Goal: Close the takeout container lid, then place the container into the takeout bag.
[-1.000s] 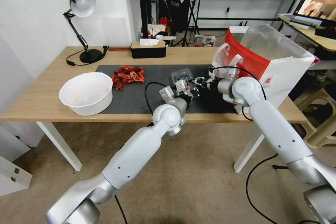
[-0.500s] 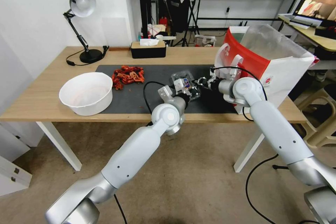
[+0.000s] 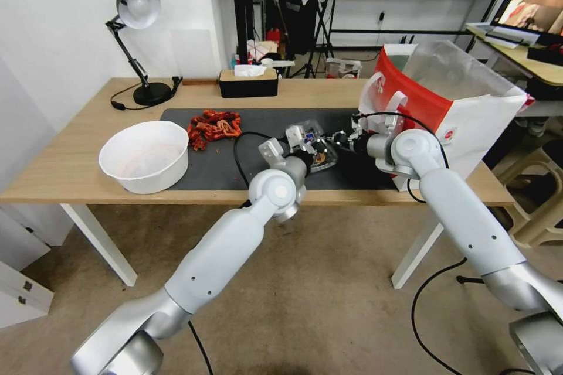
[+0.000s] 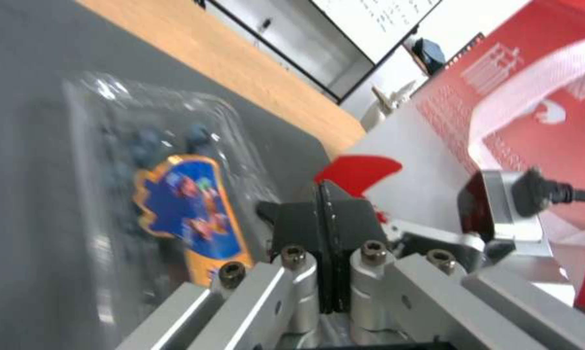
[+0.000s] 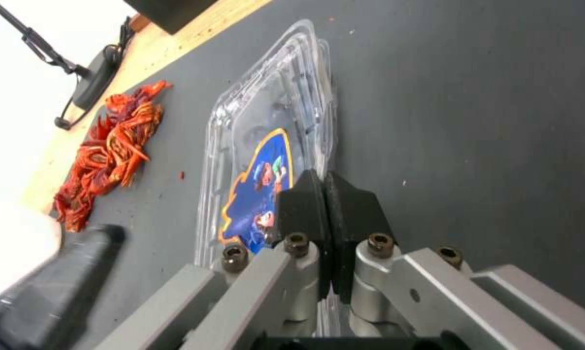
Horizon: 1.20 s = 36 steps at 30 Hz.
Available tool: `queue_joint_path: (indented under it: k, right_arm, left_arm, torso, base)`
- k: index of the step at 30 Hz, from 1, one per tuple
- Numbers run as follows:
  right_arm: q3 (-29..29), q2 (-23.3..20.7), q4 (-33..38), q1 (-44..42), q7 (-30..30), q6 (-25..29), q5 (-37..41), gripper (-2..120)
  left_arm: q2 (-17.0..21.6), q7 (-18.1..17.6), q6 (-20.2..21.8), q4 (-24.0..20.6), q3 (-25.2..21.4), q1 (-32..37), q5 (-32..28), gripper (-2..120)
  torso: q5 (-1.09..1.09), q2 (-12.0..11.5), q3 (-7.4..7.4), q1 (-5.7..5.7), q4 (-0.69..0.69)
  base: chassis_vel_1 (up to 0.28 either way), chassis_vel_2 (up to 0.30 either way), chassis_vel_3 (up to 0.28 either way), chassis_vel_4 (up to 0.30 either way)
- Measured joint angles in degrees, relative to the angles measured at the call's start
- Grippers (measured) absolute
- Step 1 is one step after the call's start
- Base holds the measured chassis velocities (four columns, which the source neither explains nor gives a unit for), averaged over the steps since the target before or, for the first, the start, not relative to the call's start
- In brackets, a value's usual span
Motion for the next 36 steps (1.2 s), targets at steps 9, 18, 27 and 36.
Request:
queue_joint_path:
  k: [9, 18, 27, 36]
  right_arm:
    - [0.21, -0.06, 0.08, 0.34, 0.14, 0.09, 0.20, 0]
    - [-0.37, 0.19, 0.74, 1.36, 0.83, 0.16, 1.01, 0]
    - [-0.09, 0.27, 2.25, 2.13, -0.98, 0.30, 0.73, 0]
    - [-0.23, -0.24, 5.35, 4.27, -4.35, 1.96, -2.11, 0]
  left_arm:
    - [3.86, 0.42, 0.01, -3.38, -2.02, 1.57, 0.66, 0]
    - [8.90, 2.07, -0.34, -10.52, -4.89, 9.05, 8.15, 0]
    - [14.66, 5.30, -1.42, -19.96, -11.09, 20.81, 16.20, 31]
    - [17.06, 7.97, -5.60, -27.37, -17.92, 37.93, 28.23, 66]
  torso:
    - [0.00, 0.00, 0.00, 0.00, 0.00]
    - [-0.01, 0.00, 0.00, 0.00, -0.01]
    - [-0.01, 0.00, -0.01, 0.00, 0.01]
    - [0.00, 0.00, -0.01, -0.01, 0.01]
  base:
    - [0.000, 0.000, 0.000, 0.000]
    - [0.000, 0.000, 0.000, 0.000]
    - [0.000, 0.000, 0.000, 0.000]
    - [0.000, 0.000, 0.000, 0.000]
